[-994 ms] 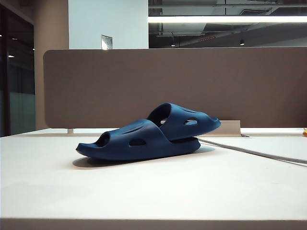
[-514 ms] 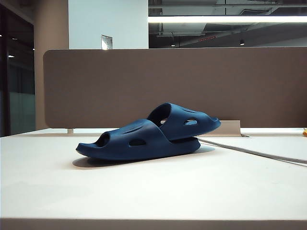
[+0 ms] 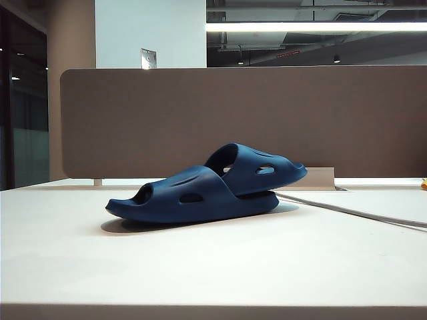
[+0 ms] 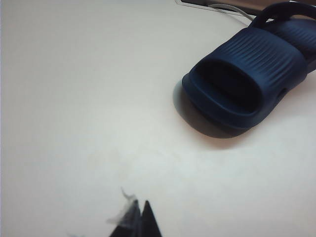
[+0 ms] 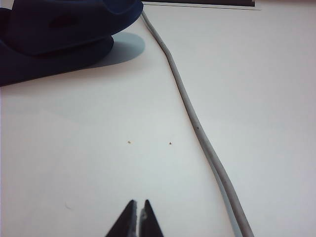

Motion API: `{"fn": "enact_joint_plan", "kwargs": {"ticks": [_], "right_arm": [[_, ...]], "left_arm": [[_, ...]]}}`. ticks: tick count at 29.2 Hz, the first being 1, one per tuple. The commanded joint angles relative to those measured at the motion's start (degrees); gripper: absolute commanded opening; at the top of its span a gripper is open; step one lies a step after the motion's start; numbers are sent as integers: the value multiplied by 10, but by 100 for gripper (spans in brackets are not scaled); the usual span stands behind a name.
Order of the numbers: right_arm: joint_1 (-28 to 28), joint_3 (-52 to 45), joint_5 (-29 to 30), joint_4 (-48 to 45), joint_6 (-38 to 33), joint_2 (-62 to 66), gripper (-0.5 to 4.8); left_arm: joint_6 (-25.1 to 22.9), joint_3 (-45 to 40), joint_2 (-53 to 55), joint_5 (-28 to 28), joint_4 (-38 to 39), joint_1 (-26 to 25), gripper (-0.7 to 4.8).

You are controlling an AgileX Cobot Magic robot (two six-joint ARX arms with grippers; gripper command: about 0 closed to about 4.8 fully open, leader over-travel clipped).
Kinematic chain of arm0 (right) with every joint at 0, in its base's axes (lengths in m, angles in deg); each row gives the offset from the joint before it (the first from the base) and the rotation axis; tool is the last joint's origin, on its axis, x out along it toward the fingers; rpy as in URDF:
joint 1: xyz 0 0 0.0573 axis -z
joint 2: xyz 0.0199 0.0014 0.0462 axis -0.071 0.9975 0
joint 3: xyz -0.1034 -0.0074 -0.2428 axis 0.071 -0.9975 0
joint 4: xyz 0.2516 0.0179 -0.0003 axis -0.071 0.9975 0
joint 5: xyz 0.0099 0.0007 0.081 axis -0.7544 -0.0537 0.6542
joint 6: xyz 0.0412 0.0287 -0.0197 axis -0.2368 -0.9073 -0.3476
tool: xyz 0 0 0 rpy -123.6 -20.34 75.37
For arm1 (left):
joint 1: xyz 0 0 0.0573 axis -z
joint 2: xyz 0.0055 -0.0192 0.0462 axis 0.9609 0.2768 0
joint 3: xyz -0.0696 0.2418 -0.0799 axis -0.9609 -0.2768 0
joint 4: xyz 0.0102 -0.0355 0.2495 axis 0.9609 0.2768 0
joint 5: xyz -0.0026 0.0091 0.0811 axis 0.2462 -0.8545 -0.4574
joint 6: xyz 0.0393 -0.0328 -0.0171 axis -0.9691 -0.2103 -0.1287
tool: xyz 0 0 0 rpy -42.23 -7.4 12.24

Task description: Interlock the pair of blue slippers on the table with their fronts facing up.

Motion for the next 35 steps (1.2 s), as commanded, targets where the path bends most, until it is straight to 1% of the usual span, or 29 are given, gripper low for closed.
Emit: {"fn": "enact_joint_plan", "kwargs": {"ticks": [1, 8, 19, 29, 35], "right_arm": [[-1, 0, -1, -9, -2, 0, 22], [2, 0, -1, -9, -2, -1, 22], [59, 0, -1, -9, -2, -12, 22], [72, 0, -2, -9, -2, -63, 22], [72, 0, -1, -13, -2, -63, 22]], "left_arm": [[-4, 1, 0, -1, -4, 0, -5], [-4, 1, 0, -1, -4, 0, -5], [-4, 1, 0, -1, -4, 0, -5], [-4, 1, 0, -1, -4, 0, -5], [-4, 1, 0, -1, -4, 0, -5]]}}
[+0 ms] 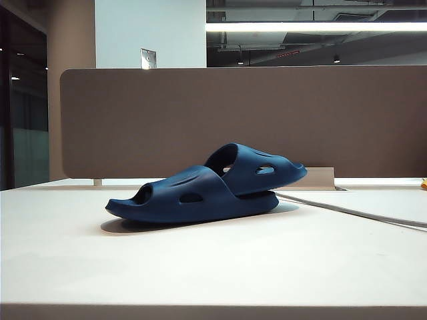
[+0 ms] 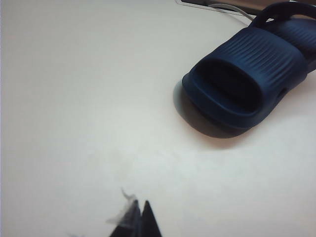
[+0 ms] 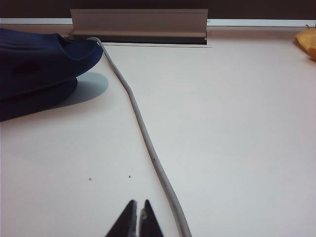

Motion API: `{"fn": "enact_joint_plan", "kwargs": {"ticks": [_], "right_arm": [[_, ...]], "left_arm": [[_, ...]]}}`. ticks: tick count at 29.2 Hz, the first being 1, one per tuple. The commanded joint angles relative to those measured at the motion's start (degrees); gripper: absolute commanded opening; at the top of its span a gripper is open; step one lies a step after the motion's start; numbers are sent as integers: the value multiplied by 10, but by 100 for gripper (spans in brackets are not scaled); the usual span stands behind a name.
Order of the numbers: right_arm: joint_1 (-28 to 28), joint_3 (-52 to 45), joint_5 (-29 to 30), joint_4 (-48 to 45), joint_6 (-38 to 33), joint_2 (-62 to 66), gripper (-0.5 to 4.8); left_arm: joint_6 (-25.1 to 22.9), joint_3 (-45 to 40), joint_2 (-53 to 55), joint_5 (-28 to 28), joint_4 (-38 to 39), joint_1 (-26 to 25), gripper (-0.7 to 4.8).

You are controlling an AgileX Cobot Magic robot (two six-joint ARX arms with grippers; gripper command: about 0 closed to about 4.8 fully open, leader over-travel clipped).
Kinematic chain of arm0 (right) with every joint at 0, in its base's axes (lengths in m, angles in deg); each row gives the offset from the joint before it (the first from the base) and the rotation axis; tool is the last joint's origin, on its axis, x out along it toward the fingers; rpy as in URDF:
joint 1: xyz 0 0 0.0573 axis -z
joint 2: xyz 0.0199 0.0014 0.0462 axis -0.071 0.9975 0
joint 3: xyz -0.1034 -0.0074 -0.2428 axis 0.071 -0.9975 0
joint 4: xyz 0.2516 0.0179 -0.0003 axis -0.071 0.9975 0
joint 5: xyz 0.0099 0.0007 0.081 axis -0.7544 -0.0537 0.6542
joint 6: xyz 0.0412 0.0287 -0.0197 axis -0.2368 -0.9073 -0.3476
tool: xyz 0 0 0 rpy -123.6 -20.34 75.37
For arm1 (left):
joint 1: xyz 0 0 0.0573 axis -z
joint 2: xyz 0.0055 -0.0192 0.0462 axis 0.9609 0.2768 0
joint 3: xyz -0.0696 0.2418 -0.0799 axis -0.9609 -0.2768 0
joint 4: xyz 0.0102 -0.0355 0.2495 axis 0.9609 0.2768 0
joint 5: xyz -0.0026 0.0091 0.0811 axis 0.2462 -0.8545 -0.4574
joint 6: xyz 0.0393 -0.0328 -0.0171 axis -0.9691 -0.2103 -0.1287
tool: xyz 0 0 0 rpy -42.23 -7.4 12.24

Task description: Interlock the pair of blue slippers on the table with their fronts facing up.

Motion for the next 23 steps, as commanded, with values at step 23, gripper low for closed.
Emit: {"fn": "enact_joint_plan", "kwargs": {"ticks": [23], "right_arm": [[0, 0, -1, -9, -2, 0, 22]], "left_arm": [[-4, 1, -68, -1, 2, -1, -5]]}}
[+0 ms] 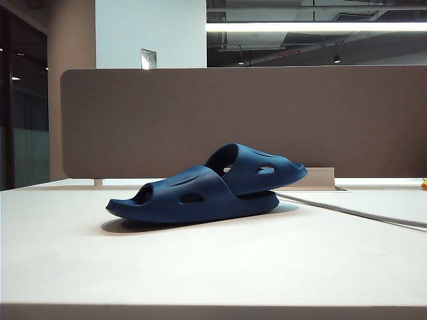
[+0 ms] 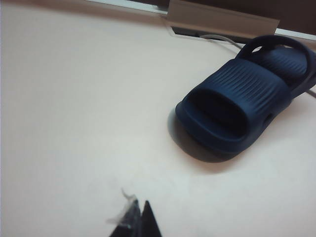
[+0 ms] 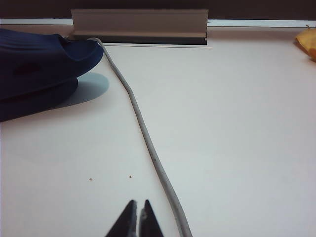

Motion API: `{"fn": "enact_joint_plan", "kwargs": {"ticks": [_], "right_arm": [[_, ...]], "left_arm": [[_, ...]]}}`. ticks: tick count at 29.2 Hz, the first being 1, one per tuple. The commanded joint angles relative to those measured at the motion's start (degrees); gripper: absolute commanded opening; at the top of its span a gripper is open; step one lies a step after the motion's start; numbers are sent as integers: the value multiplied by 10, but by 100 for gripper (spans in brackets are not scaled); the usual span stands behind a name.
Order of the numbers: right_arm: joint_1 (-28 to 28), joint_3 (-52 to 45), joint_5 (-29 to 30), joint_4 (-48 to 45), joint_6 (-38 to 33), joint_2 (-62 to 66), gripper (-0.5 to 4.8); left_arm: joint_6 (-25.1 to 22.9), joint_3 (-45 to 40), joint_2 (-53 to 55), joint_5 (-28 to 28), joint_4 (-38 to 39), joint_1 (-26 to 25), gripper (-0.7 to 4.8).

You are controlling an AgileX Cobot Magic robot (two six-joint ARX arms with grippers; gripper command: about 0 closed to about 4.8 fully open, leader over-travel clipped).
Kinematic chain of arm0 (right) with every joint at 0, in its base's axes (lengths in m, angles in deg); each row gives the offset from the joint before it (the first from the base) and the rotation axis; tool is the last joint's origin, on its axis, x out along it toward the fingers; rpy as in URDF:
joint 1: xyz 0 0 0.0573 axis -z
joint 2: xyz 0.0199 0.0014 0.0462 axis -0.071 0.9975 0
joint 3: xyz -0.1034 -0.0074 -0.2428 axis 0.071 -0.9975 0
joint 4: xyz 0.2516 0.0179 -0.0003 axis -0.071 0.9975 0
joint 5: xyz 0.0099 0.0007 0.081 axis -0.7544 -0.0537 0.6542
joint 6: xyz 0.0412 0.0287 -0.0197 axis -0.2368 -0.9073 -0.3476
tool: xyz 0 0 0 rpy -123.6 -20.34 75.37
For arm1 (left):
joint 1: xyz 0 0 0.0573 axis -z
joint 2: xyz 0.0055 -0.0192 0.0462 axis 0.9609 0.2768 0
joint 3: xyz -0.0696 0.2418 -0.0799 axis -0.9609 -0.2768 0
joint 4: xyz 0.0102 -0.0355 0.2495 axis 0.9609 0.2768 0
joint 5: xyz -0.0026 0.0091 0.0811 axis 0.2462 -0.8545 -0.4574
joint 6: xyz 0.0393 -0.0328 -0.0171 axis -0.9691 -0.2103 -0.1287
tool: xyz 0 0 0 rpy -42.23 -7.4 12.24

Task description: Interlock the pair of blue slippers on the table with their fronts facing up.

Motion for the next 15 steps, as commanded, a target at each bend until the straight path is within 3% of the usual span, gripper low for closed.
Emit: {"fn": "enact_joint_plan", "kwargs": {"ticks": [1, 15], "right_arm": [[0, 0, -1, -8, -2, 0, 21], [0, 0, -1, -8, -2, 0, 22]], "left_arm": [[-4, 1, -5, -1, -3, 0, -5], [-4, 1, -50, -1, -3, 0, -5]]}}
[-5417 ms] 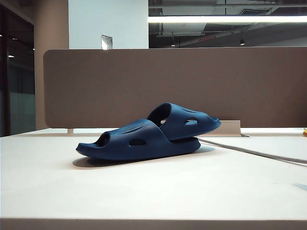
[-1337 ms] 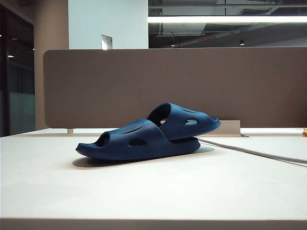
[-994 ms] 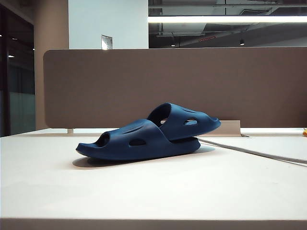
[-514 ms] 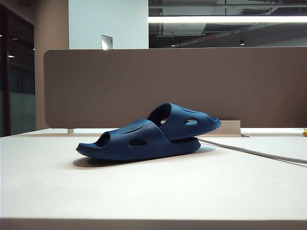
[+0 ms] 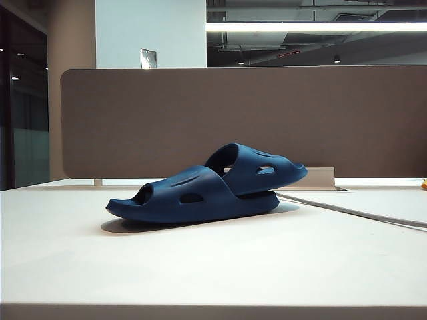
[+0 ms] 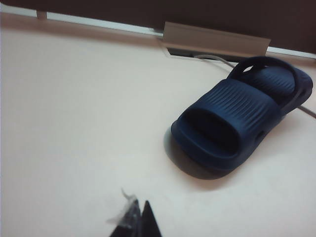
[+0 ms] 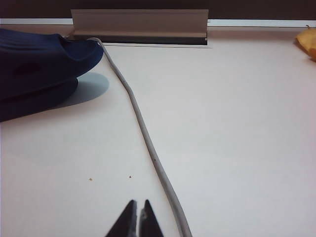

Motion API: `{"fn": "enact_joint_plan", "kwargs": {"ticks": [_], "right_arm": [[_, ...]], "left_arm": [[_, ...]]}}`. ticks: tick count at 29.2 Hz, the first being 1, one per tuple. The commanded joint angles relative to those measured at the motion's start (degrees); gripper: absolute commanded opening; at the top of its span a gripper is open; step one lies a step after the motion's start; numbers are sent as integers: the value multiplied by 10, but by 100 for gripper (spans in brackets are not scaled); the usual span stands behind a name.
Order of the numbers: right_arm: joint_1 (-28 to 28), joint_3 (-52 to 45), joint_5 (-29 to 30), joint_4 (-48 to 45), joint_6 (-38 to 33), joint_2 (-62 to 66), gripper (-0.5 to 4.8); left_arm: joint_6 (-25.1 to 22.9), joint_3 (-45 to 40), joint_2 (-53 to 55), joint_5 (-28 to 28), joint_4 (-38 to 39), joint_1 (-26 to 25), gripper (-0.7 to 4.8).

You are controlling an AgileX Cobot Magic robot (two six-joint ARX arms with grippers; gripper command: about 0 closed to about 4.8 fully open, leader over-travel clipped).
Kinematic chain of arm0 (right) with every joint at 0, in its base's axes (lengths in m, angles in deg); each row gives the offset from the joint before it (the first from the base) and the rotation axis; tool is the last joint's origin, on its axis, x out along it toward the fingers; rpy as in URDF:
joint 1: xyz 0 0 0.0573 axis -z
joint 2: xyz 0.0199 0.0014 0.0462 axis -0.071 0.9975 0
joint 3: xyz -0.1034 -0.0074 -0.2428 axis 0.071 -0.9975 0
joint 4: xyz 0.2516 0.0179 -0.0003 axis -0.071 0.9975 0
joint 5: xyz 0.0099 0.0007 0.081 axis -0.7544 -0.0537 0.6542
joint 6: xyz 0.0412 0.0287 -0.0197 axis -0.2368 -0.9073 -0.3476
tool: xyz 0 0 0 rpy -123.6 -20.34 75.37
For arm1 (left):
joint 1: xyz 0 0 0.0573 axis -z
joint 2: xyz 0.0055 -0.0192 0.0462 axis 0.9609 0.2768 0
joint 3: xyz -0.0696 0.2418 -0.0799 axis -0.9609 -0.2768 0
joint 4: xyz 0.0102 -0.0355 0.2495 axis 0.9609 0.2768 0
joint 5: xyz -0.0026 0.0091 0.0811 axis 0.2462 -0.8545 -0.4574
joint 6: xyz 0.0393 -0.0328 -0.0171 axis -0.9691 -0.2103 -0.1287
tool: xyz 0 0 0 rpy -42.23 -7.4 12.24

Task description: Interlock the pair of blue slippers on the table with their fronts facing up.

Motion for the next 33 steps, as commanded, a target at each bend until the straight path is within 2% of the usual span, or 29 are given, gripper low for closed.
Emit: {"fn": "enact_joint_plan", "kwargs": {"ticks": [1, 33], "right_arm": [[0, 0, -1, -8, -2, 0, 22], [0, 0, -1, -8, -2, 0, 22]], "left_arm": [[-4, 1, -12, -1, -3, 0, -5], [-4, 1, -23, -1, -3, 0, -5]]}}
